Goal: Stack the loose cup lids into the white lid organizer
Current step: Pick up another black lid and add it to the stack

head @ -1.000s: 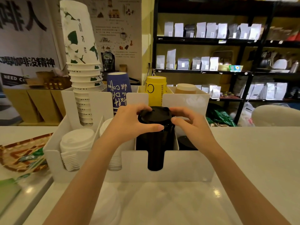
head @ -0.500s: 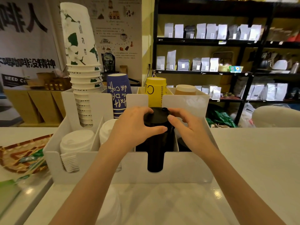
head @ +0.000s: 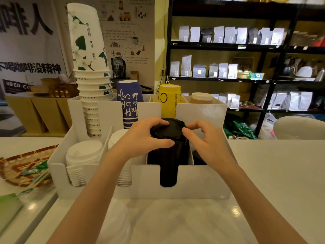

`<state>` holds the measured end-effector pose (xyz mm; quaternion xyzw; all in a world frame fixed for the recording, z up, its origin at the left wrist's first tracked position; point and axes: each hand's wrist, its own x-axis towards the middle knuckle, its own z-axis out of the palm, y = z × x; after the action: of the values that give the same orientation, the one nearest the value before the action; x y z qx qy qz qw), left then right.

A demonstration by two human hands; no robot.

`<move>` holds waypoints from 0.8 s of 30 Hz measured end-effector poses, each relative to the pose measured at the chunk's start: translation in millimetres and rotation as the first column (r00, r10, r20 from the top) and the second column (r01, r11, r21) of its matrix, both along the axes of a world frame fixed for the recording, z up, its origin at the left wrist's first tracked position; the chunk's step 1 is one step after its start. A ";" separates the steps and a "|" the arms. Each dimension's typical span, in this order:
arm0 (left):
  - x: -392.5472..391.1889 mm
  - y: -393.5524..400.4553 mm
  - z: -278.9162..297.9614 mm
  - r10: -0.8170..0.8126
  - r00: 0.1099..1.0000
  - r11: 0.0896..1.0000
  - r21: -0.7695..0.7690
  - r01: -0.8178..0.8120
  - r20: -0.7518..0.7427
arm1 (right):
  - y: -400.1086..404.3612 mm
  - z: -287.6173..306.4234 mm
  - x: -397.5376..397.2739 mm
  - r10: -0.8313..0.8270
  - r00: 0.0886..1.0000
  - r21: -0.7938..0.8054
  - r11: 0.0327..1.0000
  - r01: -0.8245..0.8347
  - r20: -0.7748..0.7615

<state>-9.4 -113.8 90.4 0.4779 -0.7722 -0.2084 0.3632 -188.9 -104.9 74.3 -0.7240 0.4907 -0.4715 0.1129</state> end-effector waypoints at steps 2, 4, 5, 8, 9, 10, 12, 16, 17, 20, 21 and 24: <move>0.0 -0.5 -0.4 -0.018 1.000 1.000 0.004 0.018 -0.006 | -0.8 -1.6 -0.3 0.004 1.000 -0.001 1.000 -0.004 0.013; 1.0 0.2 -0.7 -0.045 0.999 0.999 0.015 0.046 -0.007 | -0.3 -2.2 -0.6 0.004 1.000 -0.010 1.000 -0.004 0.014; 1.9 0.6 -1.1 -0.058 0.998 0.998 0.024 0.058 -0.014 | 0.5 -1.9 -0.6 0.002 1.000 -0.012 1.000 -0.002 0.010; 4.2 1.3 -4.5 -0.060 0.998 0.997 0.044 0.062 -0.034 | 5.5 0.1 -1.0 0.012 0.999 0.014 1.000 -0.011 -0.038; 4.3 2.3 -5.6 -0.053 0.998 0.998 0.039 0.054 -0.026 | 7.8 -0.1 -1.5 0.016 0.997 0.028 1.000 -0.014 -0.078; 3.9 3.4 -6.1 -0.045 0.999 0.999 0.029 0.045 -0.006 | 11.5 -0.5 -1.6 0.017 0.992 0.040 0.999 -0.012 -0.122; 2.6 6.1 -5.9 -0.022 0.998 1.000 0.003 0.022 0.063 | 25.3 -3.4 -1.7 0.016 0.982 0.022 1.000 -0.012 -0.188; -3.8 15.3 -9.2 0.027 0.986 0.997 -0.079 -0.014 0.162 | 64.1 -15.8 -8.1 0.156 0.972 -0.047 0.985 -0.167 -0.177; -6.6 18.2 -12.2 0.048 0.985 0.992 -0.123 -0.028 0.163 | 73.8 -20.7 -11.0 0.206 0.963 -0.010 0.977 -0.211 -0.174; -15.5 28.5 -26.6 0.151 0.977 0.952 -0.287 -0.103 0.149 | 99.9 -38.3 -20.6 0.294 0.933 0.103 0.955 -0.278 -0.207; -17.6 32.2 -31.8 0.187 0.969 0.937 -0.326 -0.128 0.158 | 108.0 -44.7 -23.3 0.314 0.926 0.138 0.947 -0.289 -0.210; -18.9 42.2 -44.4 0.256 0.939 0.914 -0.373 -0.157 0.231 | 128.4 -65.6 -28.6 0.370 0.913 0.257 0.912 -0.321 -0.172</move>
<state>-28.3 -71.6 46.0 0.5095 -0.7844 0.0403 0.3515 -217.5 23.5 8.7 -0.8292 0.4134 -0.3043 0.2213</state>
